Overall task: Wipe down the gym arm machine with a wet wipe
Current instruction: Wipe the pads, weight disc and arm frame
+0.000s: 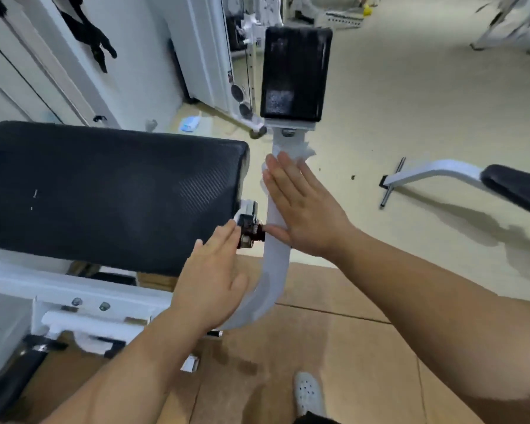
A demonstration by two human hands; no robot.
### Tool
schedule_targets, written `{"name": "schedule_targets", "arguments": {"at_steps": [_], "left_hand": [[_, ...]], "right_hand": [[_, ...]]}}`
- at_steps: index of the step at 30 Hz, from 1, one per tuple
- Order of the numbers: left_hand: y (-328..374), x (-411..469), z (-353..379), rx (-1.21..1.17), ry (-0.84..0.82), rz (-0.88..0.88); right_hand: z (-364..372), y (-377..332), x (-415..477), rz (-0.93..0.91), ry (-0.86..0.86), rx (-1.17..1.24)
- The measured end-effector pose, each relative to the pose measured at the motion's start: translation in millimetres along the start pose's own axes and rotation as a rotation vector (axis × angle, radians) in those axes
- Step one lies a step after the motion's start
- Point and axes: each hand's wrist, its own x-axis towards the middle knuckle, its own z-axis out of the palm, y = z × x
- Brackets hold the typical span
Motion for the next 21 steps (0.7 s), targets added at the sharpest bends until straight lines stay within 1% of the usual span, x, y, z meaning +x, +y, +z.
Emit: {"name": "schedule_targets", "arguments": {"at_steps": [1, 3, 5, 7, 10, 12, 14, 16, 18, 19, 21], "left_hand": [[-4, -1, 4, -0.017, 0.006, 0.003], [-12, -3, 11, -0.049, 0.016, 0.012], [-16, -3, 16, -0.089, 0.034, 0.026], [-19, 0, 18, -0.108, 0.022, 0.034], [-28, 4, 19, -0.208, 0.053, 0.050], [-34, 7, 19, -0.284, 0.076, 0.071], [-39, 9, 17, -0.333, 0.095, 0.098], [-46, 10, 15, -0.353, 0.093, 0.123], [-51, 11, 14, -0.351, 0.068, 0.153], [-54, 11, 15, -0.350, 0.054, 0.167], [-58, 11, 16, -0.343, 0.036, 0.195]], "right_hand": [[5, -5, -8, -0.049, -0.033, -0.021], [14, -10, -27, -0.208, -0.106, -0.047], [9, 0, -28, -0.328, -0.152, -0.076], [-5, 19, -13, -0.318, -0.141, -0.112], [-31, 40, 23, -0.165, -0.145, -0.179], [-38, 42, 29, -0.137, -0.147, -0.203], [-35, 33, 18, -0.249, -0.186, -0.220], [-26, 23, -2, -0.436, -0.274, -0.230], [-27, 24, -8, -0.544, -0.353, -0.245], [-31, 28, -1, -0.550, -0.348, -0.261], [-42, 38, 22, -0.437, -0.296, -0.303]]}}
